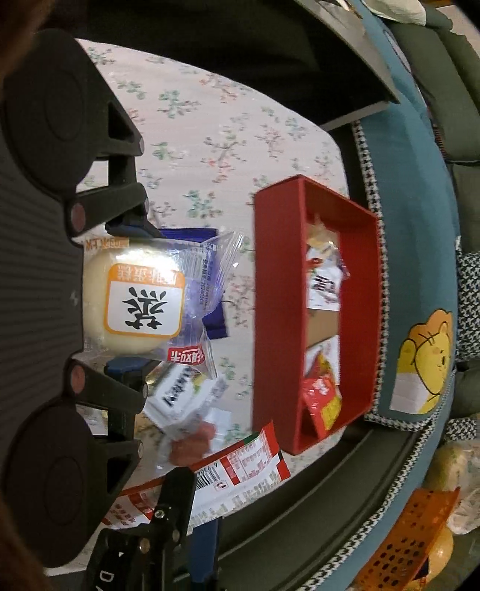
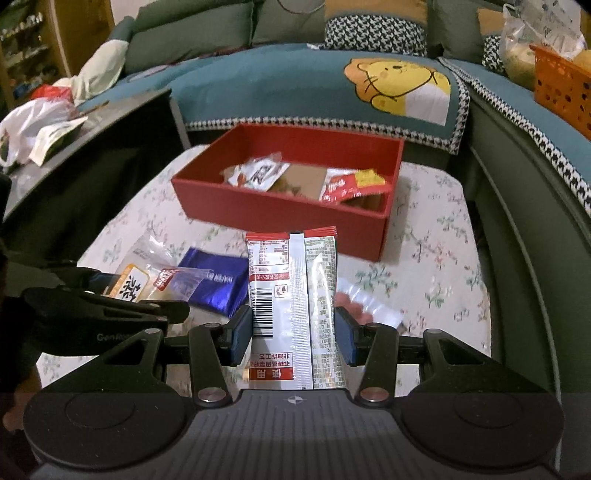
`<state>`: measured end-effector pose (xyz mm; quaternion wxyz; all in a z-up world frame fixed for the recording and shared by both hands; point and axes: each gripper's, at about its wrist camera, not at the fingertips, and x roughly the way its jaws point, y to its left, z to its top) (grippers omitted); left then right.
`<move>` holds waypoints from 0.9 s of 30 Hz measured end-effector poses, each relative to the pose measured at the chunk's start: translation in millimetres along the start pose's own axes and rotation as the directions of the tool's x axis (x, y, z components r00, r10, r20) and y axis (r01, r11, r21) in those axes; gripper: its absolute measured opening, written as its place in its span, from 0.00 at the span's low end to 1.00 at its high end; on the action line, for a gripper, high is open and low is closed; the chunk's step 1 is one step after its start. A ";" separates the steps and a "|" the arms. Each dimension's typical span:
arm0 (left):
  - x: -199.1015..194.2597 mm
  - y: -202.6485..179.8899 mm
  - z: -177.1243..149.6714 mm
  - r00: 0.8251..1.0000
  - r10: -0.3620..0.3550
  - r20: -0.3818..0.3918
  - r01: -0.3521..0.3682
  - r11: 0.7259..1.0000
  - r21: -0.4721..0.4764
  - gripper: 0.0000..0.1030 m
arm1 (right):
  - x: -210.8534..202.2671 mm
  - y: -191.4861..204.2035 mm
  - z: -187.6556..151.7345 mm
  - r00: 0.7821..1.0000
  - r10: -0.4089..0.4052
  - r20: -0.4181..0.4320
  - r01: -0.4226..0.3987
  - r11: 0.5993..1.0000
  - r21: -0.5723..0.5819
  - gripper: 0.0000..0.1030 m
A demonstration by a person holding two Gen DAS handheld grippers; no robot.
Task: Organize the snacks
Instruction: 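Carry the bun and stick packet in both tools over the red box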
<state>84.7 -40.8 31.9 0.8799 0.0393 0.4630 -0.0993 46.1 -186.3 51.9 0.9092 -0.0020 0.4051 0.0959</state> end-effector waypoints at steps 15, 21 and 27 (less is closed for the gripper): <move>14.9 -10.3 50.5 0.997 0.025 0.069 -0.027 0.999 0.031 0.96 | 13.9 -21.2 42.3 0.997 -0.031 0.066 0.028 0.999 0.036 0.54; 26.8 -9.2 70.2 0.997 0.031 0.076 -0.033 0.999 0.021 0.96 | 22.1 -27.8 59.4 0.996 -0.037 0.083 0.034 0.999 0.042 0.54; 38.1 -7.3 89.1 0.995 0.040 0.087 -0.040 0.999 0.003 0.96 | 34.0 -31.3 75.2 0.995 -0.036 0.090 0.033 0.999 0.039 0.54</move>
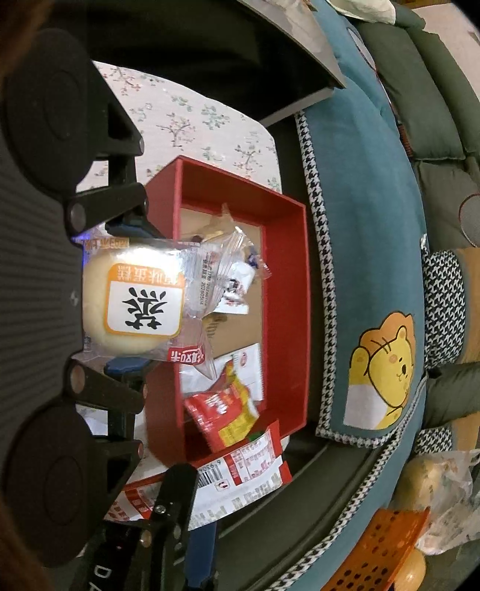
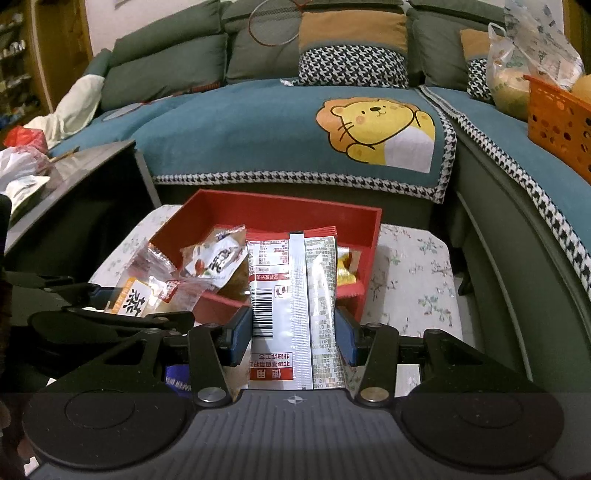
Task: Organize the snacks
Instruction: 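Carry the bun and stick packet in both tools over the red box, then lower the bun into the box and open the left tool while the right tool releases the stick packet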
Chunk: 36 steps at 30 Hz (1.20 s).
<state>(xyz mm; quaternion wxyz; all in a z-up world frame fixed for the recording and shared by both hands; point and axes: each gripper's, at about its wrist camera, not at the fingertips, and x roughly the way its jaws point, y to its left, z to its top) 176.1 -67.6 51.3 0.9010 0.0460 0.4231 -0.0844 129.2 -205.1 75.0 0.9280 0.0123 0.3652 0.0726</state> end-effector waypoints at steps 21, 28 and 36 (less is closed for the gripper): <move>67.2 0.2 50.3 1.000 0.025 -0.006 -0.025 0.999 -0.044 0.96 | 68.1 -19.1 36.9 0.999 -0.015 -0.034 0.015 1.000 0.000 0.54; 93.3 2.1 54.9 0.998 0.043 -0.034 -0.045 0.998 -0.054 0.96 | 97.1 -26.2 40.7 0.999 0.002 -0.042 -0.001 1.000 0.023 0.54; 104.4 4.3 55.7 0.997 0.064 -0.042 -0.066 0.997 -0.049 1.00 | 116.8 -27.5 38.4 0.999 0.016 -0.047 -0.015 1.000 0.027 0.56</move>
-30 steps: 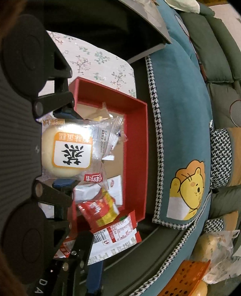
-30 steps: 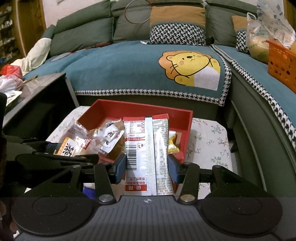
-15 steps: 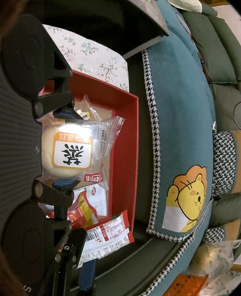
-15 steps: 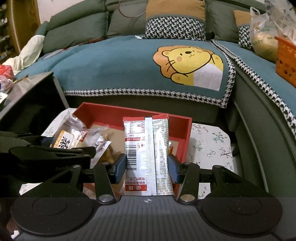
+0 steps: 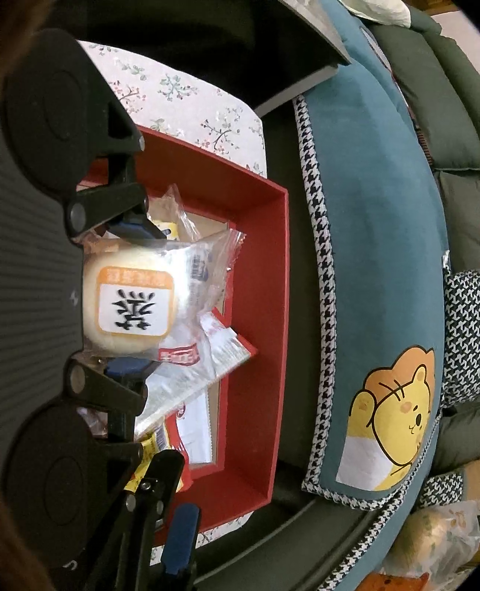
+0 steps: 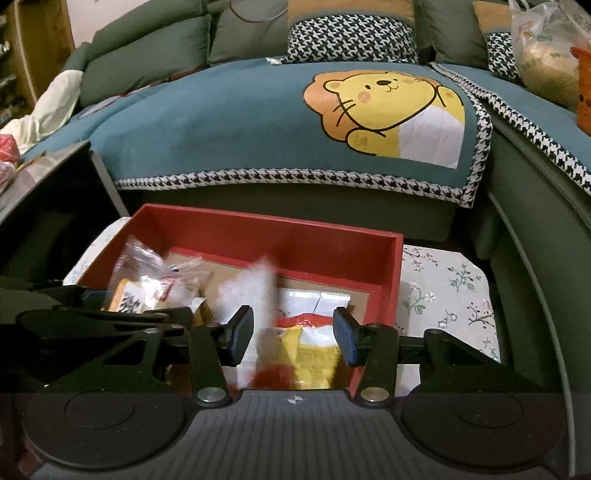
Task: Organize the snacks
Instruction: 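Lower the bun into the box and open the left tool while the right tool releases the stick packet, then withdraw both open tools from the box toward the remaining snacks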
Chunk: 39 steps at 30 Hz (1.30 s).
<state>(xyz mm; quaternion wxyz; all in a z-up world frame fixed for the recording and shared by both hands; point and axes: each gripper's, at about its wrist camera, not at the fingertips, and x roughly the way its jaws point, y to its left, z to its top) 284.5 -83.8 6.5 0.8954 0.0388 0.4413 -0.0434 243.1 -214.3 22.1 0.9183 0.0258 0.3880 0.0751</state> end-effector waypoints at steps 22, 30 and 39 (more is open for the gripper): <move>-72.9 21.1 -21.5 0.996 -0.047 0.079 0.050 0.998 -0.040 1.00 | -73.2 20.4 2.4 0.996 -0.029 0.079 0.032 0.999 -0.034 0.65; -94.1 34.4 -54.1 0.996 -0.062 0.057 0.063 0.998 -0.029 1.00 | -96.0 26.3 -22.8 0.998 -0.035 0.057 0.037 0.999 -0.024 0.67; -106.2 42.1 -94.9 0.997 -0.077 0.000 0.077 0.997 -0.019 1.00 | -108.3 37.5 -64.1 1.000 -0.017 -0.024 0.016 1.000 -0.023 0.67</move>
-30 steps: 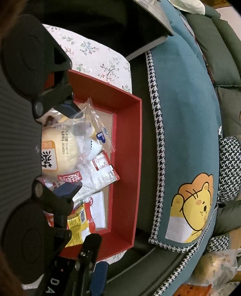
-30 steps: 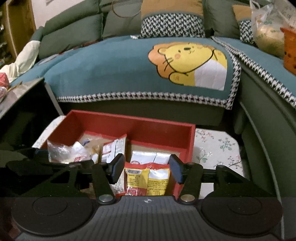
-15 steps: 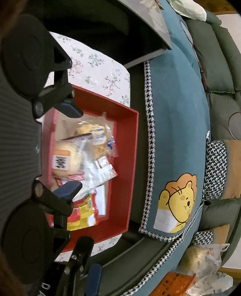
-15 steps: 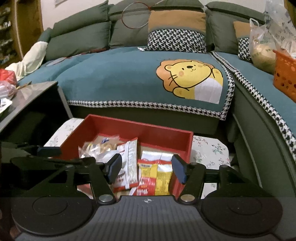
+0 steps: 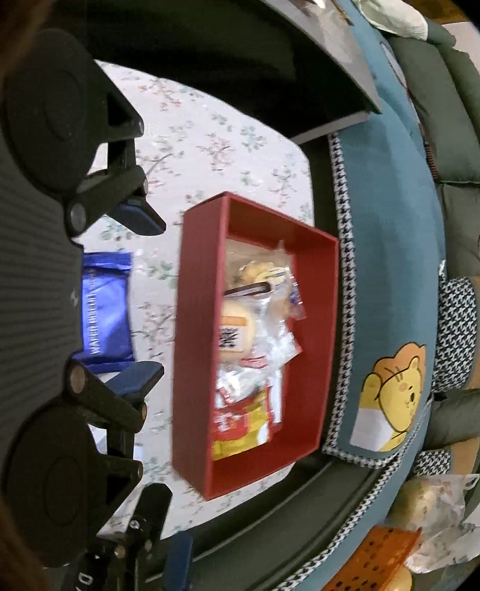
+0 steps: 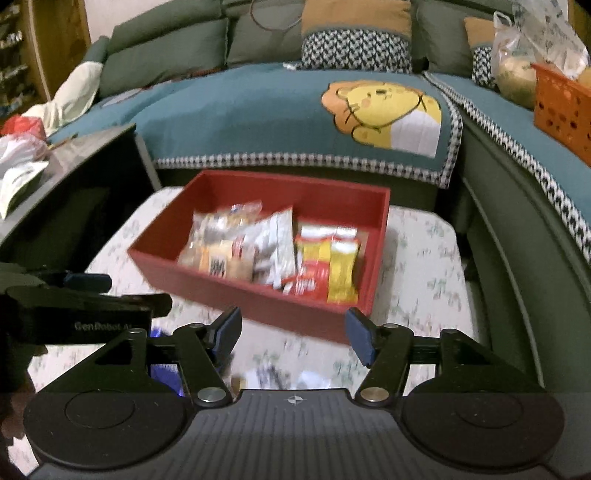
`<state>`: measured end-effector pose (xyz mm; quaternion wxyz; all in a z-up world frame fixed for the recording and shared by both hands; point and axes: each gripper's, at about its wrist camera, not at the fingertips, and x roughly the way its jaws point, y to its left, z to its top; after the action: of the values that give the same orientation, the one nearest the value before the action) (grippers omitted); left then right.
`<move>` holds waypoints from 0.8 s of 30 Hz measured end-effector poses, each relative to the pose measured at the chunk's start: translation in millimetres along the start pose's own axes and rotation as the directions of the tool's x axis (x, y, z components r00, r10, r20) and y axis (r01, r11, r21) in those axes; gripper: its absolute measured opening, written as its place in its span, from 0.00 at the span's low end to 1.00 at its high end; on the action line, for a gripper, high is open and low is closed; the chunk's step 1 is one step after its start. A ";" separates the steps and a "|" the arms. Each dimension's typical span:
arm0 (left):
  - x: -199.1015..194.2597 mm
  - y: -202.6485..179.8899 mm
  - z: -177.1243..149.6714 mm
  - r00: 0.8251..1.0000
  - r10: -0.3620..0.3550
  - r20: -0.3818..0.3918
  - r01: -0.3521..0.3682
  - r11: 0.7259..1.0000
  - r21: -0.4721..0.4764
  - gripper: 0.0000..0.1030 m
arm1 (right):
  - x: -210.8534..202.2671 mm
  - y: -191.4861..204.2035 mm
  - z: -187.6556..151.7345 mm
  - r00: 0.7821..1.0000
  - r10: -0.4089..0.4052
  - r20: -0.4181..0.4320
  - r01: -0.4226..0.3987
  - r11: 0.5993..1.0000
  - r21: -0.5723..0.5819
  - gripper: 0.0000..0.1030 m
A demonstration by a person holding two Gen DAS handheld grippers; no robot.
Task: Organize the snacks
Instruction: 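Withdraw both open tools from the box toward the remaining snacks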
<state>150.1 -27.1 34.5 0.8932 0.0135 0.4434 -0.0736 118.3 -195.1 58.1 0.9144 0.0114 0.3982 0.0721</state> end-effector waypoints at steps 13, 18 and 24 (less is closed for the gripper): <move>-3.4 -8.5 -24.9 0.998 -0.041 -0.048 0.044 0.997 0.060 1.00 | -6.6 -0.3 -33.4 0.996 0.023 -0.082 -0.021 0.999 0.028 0.68; -6.9 -12.6 -33.7 0.996 -0.058 -0.062 0.063 0.995 0.080 1.00 | -7.2 3.4 -37.7 0.995 0.029 -0.096 -0.028 0.999 0.017 0.69; -7.7 -13.8 -41.0 0.992 -0.088 -0.092 0.094 0.993 0.065 1.00 | -6.5 -5.5 -41.9 0.993 0.011 -0.115 -0.006 0.999 0.045 0.69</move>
<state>111.1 -36.1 16.4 0.8673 0.0274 0.4801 -0.1290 84.0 -203.0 33.8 0.8891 0.0292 0.4516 0.0677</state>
